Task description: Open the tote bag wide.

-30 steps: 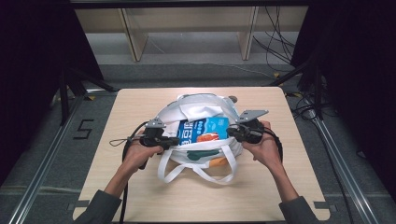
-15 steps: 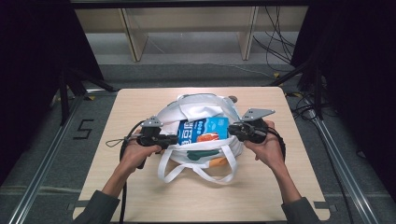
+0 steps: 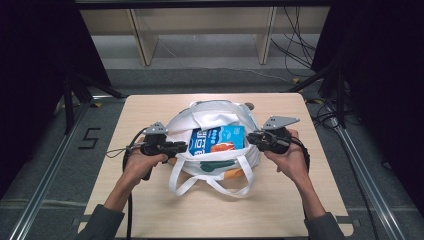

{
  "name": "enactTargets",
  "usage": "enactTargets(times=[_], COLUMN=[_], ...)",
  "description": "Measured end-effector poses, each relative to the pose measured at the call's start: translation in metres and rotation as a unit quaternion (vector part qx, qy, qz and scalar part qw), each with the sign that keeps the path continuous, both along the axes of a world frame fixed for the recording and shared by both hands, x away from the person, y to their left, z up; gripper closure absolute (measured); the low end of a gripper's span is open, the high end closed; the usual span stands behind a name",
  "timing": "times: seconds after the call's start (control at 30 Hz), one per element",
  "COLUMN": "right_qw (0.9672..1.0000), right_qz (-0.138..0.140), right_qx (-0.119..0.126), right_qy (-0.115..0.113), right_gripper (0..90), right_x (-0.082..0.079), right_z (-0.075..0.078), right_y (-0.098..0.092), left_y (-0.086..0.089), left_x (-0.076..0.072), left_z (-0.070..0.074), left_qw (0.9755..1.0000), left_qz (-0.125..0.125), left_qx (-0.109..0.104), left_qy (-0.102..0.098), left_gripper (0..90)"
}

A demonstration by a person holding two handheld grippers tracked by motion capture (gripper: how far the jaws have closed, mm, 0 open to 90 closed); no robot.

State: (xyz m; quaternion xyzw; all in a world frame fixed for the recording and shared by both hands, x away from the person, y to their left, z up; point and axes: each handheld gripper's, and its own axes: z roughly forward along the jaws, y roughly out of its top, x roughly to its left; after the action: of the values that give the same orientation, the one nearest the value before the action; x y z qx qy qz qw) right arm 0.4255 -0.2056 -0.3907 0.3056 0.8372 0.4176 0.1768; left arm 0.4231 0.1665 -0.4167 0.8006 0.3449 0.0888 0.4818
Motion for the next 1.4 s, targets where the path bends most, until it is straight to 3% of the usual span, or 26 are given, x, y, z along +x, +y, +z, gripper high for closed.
enactTargets(times=[0.27,0.3,0.43,0.47,0.53,0.57,0.6,0.67,0.8,0.83,0.87,0.9,1.03,1.07,1.13,1.17,1.3,1.33,1.4], right_qw=[0.9999,0.9999,0.9998,0.9997,0.9997,0.9997,0.9996,0.9996,0.9994,0.9992,0.9993,0.9993,0.9993,0.9990,0.9989,0.9990,0.9986,0.9987,0.9986], right_qz=[-0.010,-0.005,-0.015,-0.015,-0.017,-0.020,-0.018,-0.022,-0.028,-0.028,-0.032,-0.028,-0.034,-0.032,-0.040,-0.036,-0.046,-0.042,-0.045], right_qx=[0.009,0.006,0.014,0.013,0.011,0.016,0.012,0.014,0.021,0.021,0.021,0.020,0.018,0.019,0.022,0.020,0.025,0.025,0.025], right_qy=[-0.004,-0.013,-0.003,-0.014,-0.014,-0.003,-0.016,-0.010,-0.008,-0.019,-0.006,-0.016,-0.005,-0.024,-0.008,-0.019,0.001,-0.013,-0.012], right_gripper=[79.9,79.6,78.2,77.5,76.5,75.6,74.7,73.9,71.2,70.4,69.7,69.0,66.0,65.1,62.8,61.6,58.9,58.6,57.6], right_x=[-0.003,-0.002,-0.006,-0.005,-0.006,-0.008,-0.007,-0.009,-0.012,-0.011,-0.013,-0.012,-0.016,-0.015,-0.019,-0.018,-0.023,-0.021,-0.022], right_z=[0.001,0.001,0.002,0.002,0.002,0.002,0.002,0.002,0.003,0.003,0.004,0.004,0.004,0.003,0.003,0.002,0.002,0.001,0.000], right_y=[-0.006,-0.008,-0.010,-0.011,-0.013,-0.012,-0.015,-0.017,-0.020,-0.021,-0.022,-0.023,-0.024,-0.024,-0.025,-0.026,-0.028,-0.030,-0.032], left_y=[0.007,0.007,0.011,0.011,0.012,0.013,0.014,0.016,0.018,0.019,0.019,0.019,0.021,0.022,0.023,0.023,0.025,0.026,0.026], left_x=[-0.008,-0.010,-0.014,-0.015,-0.018,-0.019,-0.020,-0.023,-0.027,-0.028,-0.029,-0.029,-0.033,-0.034,-0.036,-0.036,-0.040,-0.041,-0.042], left_z=[0.002,0.002,0.003,0.004,0.005,0.005,0.005,0.005,0.006,0.007,0.008,0.007,0.007,0.008,0.007,0.007,0.008,0.009,0.008], left_qw=[1.0000,1.0000,0.9999,0.9999,0.9999,0.9999,0.9999,0.9999,0.9998,0.9998,0.9998,0.9997,0.9996,0.9999,0.9998,0.9998,0.9997,0.9998,0.9997], left_qz=[-0.003,0.002,-0.006,-0.007,-0.010,-0.008,-0.009,-0.009,-0.006,-0.012,-0.008,-0.011,-0.008,-0.005,-0.005,-0.004,-0.003,-0.003,-0.004], left_qx=[-0.006,-0.007,-0.008,-0.011,-0.012,-0.010,-0.012,-0.013,-0.016,-0.014,-0.017,-0.020,-0.023,-0.013,-0.016,-0.018,-0.019,-0.018,-0.021], left_qy=[-0.001,-0.001,0.000,-0.001,0.000,-0.002,-0.002,-0.002,-0.009,-0.005,-0.008,-0.010,-0.012,-0.008,-0.009,-0.008,-0.011,-0.011,-0.011], left_gripper=[76.9,76.8,76.2,75.8,74.9,74.1,73.2,72.5,69.0,67.8,66.3,65.4,60.7,59.3,56.4,55.0,49.6,49.5,48.2])
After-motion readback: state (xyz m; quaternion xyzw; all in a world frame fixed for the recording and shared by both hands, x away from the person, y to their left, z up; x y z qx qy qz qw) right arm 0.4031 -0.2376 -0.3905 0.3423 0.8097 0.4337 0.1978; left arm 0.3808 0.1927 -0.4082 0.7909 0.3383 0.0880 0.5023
